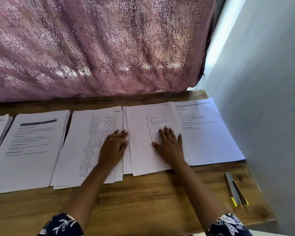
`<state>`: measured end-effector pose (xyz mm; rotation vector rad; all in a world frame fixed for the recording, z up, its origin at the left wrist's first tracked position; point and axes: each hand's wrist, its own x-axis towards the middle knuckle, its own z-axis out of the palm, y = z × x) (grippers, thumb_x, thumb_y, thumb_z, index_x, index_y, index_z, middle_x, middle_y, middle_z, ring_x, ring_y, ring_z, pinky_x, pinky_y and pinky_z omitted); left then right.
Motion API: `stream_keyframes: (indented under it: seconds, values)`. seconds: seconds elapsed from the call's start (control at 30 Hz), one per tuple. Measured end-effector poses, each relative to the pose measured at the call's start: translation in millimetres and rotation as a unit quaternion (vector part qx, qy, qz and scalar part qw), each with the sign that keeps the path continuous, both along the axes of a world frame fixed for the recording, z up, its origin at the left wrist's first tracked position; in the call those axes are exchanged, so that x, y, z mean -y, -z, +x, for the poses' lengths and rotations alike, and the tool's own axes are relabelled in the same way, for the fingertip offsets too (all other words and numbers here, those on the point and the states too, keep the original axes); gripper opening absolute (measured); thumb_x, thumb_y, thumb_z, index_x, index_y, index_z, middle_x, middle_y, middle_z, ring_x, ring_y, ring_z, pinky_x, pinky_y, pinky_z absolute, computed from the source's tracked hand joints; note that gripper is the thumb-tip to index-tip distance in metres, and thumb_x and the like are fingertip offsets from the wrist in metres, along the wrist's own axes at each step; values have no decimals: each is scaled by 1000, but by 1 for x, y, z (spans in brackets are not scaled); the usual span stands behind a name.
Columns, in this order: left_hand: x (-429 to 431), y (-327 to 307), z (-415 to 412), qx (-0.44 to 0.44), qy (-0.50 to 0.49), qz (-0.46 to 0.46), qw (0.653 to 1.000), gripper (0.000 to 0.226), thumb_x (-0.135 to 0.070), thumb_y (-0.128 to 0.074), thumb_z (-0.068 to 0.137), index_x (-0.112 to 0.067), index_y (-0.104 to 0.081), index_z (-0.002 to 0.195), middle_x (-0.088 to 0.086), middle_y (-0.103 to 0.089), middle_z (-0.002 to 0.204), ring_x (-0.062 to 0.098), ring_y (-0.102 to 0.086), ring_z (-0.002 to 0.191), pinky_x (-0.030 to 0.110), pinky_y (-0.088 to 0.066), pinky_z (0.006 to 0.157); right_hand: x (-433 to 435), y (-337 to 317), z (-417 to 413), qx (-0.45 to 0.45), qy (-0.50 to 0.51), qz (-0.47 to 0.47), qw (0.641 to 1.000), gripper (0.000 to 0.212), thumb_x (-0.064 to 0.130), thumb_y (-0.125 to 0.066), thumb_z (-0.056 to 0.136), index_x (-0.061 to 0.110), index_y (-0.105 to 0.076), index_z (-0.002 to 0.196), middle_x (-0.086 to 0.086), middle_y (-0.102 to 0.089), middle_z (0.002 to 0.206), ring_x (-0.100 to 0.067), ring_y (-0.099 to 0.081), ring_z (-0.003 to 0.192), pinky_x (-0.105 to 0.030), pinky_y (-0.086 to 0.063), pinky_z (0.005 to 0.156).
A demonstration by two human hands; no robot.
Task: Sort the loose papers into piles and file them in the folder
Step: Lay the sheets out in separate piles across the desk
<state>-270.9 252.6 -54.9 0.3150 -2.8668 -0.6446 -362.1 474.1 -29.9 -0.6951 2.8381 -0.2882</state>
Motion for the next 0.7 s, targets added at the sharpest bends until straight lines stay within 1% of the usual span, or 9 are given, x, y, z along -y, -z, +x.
stream_keyframes:
  seconds: [0.1,0.23,0.3,0.37,0.43,0.47,0.53,0.6,0.7]
  values:
    - [-2,-5,1,2,-26,29,999,70,-60,-18,92,-21,-37,147,4,-38,152,21,-27,144,32,-11,114,18,4,16,-9,18,-14,1000,91,66,9,78,18,-4,154,-7,1,161,-22,5,148,-49,7,116]
    - [-3,-3,1,36,15,-26,999,80,-76,-14,85,-32,-20,151,1,-19,159,17,-12,147,36,-4,115,28,9,19,-14,49,-24,998,93,64,12,76,17,-5,153,-7,-2,161,-24,4,148,-50,6,116]
    - [-2,0,0,43,30,-54,997,79,-76,-14,84,-33,-19,151,-2,-7,160,13,-4,145,38,-2,115,31,6,18,-8,49,-14,999,81,64,2,87,17,-5,154,-7,-1,161,-24,4,148,-50,6,116]
    - [-1,1,0,50,34,-66,996,83,-78,-9,84,-31,-24,150,-4,-5,160,15,-5,146,39,-1,115,31,3,17,-9,46,-21,999,69,57,-18,98,16,-9,153,-8,-3,161,-24,2,148,-50,5,116]
    - [-2,1,0,50,38,-69,996,90,-80,-2,82,-29,-28,150,-5,-11,159,17,-10,148,38,-1,116,24,0,15,-46,62,-57,995,63,48,-35,99,14,-25,151,-10,-19,159,-27,-13,147,-50,-4,117]
    - [-2,0,0,48,39,-65,996,92,-81,0,80,-28,-29,150,-6,-14,158,18,-11,148,38,0,116,17,-3,13,-75,80,-77,991,59,43,-44,97,12,-36,146,-12,-31,154,-30,-25,143,-50,-13,116]
    - [-1,0,-1,51,37,-50,997,94,-83,0,78,-28,-29,150,-8,-17,158,16,-10,148,36,0,116,0,-5,6,-127,121,-92,980,51,33,-62,88,9,-53,132,-15,-52,137,-34,-47,127,-50,-34,104]
    - [-1,0,-1,51,34,-40,997,95,-84,-1,78,-29,-29,150,-8,-18,158,14,-9,148,36,1,117,-20,-8,-1,-147,147,-76,975,45,24,-74,77,7,-62,117,-14,-64,115,-35,-59,104,-45,-47,84]
    - [-1,0,0,46,32,-39,998,93,-83,-6,79,-28,-31,149,-7,-20,157,13,-10,148,36,0,117,-41,-12,-6,-153,159,-21,975,24,16,-77,67,6,-65,85,-12,-65,81,-34,-60,72,-34,-44,59]
